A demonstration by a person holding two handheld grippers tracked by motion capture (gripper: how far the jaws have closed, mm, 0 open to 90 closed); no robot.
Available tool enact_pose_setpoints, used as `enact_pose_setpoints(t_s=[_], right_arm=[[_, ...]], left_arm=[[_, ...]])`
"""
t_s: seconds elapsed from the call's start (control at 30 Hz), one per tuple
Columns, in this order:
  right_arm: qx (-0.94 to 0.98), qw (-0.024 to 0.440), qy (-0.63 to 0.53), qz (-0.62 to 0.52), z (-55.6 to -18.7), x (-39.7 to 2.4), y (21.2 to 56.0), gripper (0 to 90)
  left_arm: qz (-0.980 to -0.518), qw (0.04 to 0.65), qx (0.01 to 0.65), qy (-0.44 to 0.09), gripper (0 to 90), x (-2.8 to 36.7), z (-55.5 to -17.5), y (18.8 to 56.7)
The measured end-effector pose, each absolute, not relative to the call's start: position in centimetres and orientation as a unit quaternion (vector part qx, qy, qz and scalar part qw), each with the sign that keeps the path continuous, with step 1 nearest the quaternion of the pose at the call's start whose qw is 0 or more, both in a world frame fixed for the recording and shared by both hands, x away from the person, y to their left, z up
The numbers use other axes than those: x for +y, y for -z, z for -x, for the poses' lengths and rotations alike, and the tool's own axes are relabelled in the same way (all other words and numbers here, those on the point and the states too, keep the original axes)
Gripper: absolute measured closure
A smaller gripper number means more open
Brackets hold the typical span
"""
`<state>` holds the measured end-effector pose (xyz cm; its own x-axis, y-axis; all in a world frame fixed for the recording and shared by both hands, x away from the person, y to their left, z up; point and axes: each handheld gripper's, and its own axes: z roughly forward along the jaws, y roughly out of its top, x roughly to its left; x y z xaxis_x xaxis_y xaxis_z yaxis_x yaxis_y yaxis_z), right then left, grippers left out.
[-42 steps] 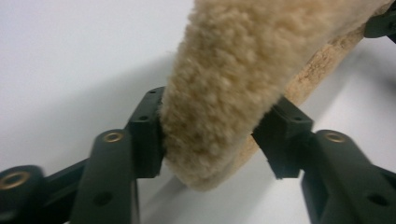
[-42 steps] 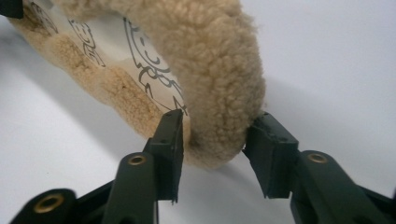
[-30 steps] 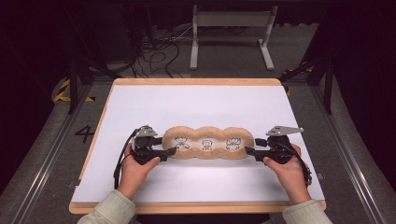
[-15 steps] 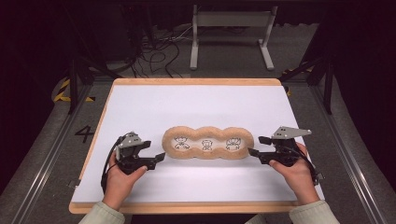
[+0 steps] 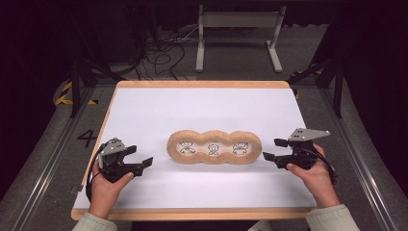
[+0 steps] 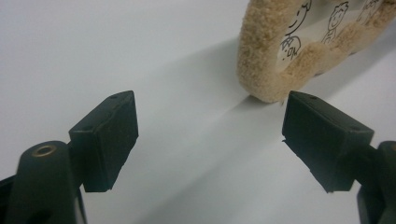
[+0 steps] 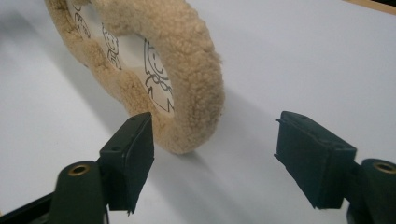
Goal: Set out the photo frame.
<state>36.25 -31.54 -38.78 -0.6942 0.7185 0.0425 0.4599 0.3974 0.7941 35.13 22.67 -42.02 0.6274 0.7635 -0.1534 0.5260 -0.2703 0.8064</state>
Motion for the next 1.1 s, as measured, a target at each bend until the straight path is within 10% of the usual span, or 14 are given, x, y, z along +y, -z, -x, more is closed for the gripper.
enact_pose_setpoints(t_s=[1.1], right_arm=[[0.802,0.169,-0.419,-0.391,-35.1,-36.2,43.9,25.8]], left_arm=[[-0.758,0.440,0.466,-0.123,18.6,25.5,-36.3,46.5]])
